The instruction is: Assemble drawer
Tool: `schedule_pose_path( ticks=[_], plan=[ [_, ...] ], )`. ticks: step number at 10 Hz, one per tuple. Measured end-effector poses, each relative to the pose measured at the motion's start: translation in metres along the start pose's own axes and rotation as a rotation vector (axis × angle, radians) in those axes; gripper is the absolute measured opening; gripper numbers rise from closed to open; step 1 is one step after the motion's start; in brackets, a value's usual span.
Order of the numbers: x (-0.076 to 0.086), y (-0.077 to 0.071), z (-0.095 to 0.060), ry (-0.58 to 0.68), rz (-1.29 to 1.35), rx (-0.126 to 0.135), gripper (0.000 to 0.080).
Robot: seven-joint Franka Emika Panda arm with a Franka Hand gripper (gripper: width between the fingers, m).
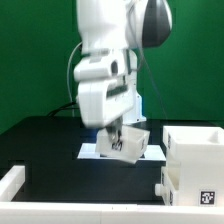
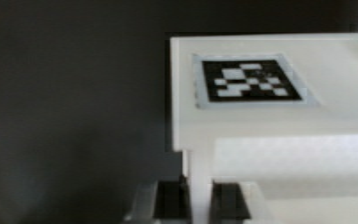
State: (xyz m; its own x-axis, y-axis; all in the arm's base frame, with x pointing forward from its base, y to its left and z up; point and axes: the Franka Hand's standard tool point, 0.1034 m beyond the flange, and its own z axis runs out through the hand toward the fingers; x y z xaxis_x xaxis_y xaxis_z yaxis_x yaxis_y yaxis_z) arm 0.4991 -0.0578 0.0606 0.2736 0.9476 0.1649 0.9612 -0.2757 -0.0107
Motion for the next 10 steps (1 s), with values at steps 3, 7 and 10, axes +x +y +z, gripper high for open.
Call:
schedule_pose_path(
  ticks=[3, 7, 10],
  plan=[
    [-0.042, 0.045, 0.027, 0.039, -0.151, 0.008, 0.0036],
    [-0.054, 0.057, 0.023, 0.053, -0.182, -0.007, 0.0036],
    [-0.053, 0.059, 0.022, 0.052, -0.170, -0.010, 0.0250]
  ],
)
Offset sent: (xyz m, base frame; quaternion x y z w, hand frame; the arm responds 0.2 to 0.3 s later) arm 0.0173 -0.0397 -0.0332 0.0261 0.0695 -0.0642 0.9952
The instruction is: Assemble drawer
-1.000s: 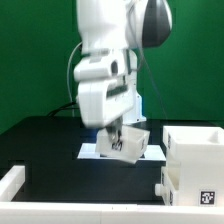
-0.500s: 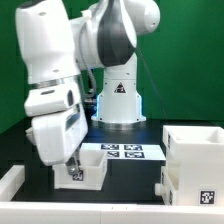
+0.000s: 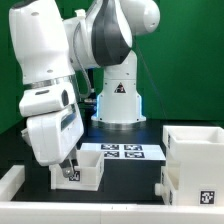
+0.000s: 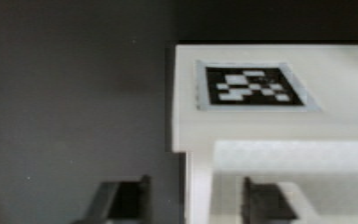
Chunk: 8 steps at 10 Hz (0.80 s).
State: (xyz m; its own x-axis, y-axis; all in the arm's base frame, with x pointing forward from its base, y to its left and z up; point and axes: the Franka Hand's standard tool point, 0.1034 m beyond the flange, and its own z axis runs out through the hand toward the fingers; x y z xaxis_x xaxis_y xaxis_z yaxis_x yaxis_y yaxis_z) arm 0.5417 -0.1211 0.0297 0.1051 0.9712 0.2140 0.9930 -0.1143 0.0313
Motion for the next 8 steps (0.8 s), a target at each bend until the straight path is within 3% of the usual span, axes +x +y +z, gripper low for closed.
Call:
schedule_pose_path(
  ticks=[1, 2, 3, 4, 5, 6, 7, 8],
  plan=[
    [0.003, 0.005, -0.013, -0.013, 0.009, -0.018, 0.0431],
    [0.001, 0.002, -0.027, -0.030, 0.005, -0.028, 0.0562],
    [0.000, -0.008, -0.039, -0.046, 0.013, -0.030, 0.0562],
    [0.000, -0.020, -0.053, -0.067, 0.004, -0.026, 0.0631],
    [0.000, -0.031, -0.060, -0.078, -0.026, -0.014, 0.0644],
    [-0.002, -0.050, -0.051, -0.070, -0.047, 0.019, 0.0644],
    [-0.004, -0.059, -0.041, -0.060, -0.037, 0.042, 0.0648],
    [-0.004, -0.054, -0.044, -0.063, -0.036, 0.033, 0.0648]
  ],
)
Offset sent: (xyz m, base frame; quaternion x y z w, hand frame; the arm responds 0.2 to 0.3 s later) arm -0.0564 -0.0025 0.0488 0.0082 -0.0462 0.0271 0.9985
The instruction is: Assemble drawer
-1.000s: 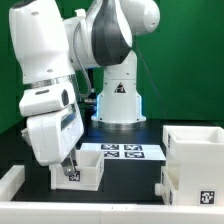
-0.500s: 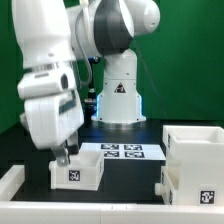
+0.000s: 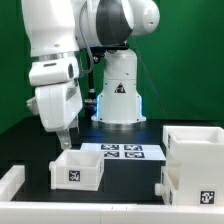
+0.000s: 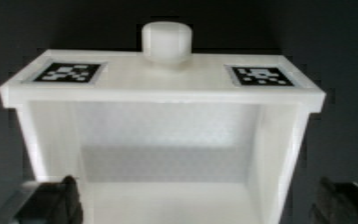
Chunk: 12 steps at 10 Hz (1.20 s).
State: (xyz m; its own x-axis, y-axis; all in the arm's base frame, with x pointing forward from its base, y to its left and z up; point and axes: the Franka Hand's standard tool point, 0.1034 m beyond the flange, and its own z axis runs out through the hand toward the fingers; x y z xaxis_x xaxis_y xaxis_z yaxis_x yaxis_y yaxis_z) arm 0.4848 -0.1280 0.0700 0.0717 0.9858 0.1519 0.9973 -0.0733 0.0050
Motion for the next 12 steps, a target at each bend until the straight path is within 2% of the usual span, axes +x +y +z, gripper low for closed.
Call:
schedule_pose_path(
  ticks=[2, 3, 4, 6, 7, 8, 10, 11, 12],
  plan=[
    [0.001, -0.003, 0.003, 0.003, 0.001, 0.007, 0.0648],
    [0.001, -0.010, 0.013, 0.013, -0.014, 0.009, 0.0648],
    [0.000, -0.026, 0.024, 0.020, -0.020, 0.023, 0.0648],
    [-0.003, -0.053, 0.049, 0.030, -0.010, 0.018, 0.0648],
    [-0.005, -0.060, 0.060, 0.043, 0.007, 0.025, 0.0648],
    [-0.006, -0.064, 0.066, 0.051, 0.015, 0.033, 0.0648],
    [-0.005, -0.063, 0.067, 0.050, 0.029, 0.029, 0.0648],
    [-0.006, -0.063, 0.067, 0.050, 0.030, 0.029, 0.0549],
    [-0.006, -0.063, 0.067, 0.050, 0.030, 0.029, 0.0358]
  ],
)
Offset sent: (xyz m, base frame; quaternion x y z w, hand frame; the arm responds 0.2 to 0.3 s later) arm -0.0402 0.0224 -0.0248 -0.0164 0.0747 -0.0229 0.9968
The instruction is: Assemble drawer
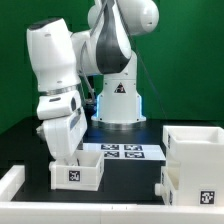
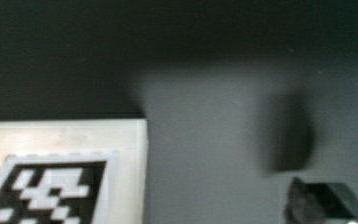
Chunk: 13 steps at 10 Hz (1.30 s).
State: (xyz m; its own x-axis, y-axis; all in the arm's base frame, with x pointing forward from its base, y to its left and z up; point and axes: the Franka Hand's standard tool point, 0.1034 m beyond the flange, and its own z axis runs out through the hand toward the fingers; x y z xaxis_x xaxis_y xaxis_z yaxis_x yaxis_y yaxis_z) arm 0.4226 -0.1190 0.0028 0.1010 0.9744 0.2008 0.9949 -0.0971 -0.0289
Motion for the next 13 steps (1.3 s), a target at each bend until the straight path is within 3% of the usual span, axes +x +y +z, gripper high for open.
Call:
schedule_pose_path(
  ticks=[1, 2, 3, 4, 6, 9, 10, 13],
  plan=[
    [0.000, 0.000, 0.000, 0.000, 0.000, 0.000, 0.0358],
    [0.000, 0.000, 0.000, 0.000, 0.000, 0.000, 0.0152],
    [0.000, 0.000, 0.000, 0.000, 0.000, 0.000, 0.0152],
    [0.000, 0.000, 0.000, 0.000, 0.000, 0.000, 0.0037],
    [0.002, 0.005, -0.008, -0.009, -0.008, -0.011, 0.0037],
    [0.023, 0.040, -0.055, -0.042, -0.041, -0.036, 0.0037],
    [0.034, 0.045, -0.063, -0.057, -0.044, -0.052, 0.0037],
    [0.032, 0.042, -0.058, -0.052, -0.045, -0.044, 0.0038]
  ],
)
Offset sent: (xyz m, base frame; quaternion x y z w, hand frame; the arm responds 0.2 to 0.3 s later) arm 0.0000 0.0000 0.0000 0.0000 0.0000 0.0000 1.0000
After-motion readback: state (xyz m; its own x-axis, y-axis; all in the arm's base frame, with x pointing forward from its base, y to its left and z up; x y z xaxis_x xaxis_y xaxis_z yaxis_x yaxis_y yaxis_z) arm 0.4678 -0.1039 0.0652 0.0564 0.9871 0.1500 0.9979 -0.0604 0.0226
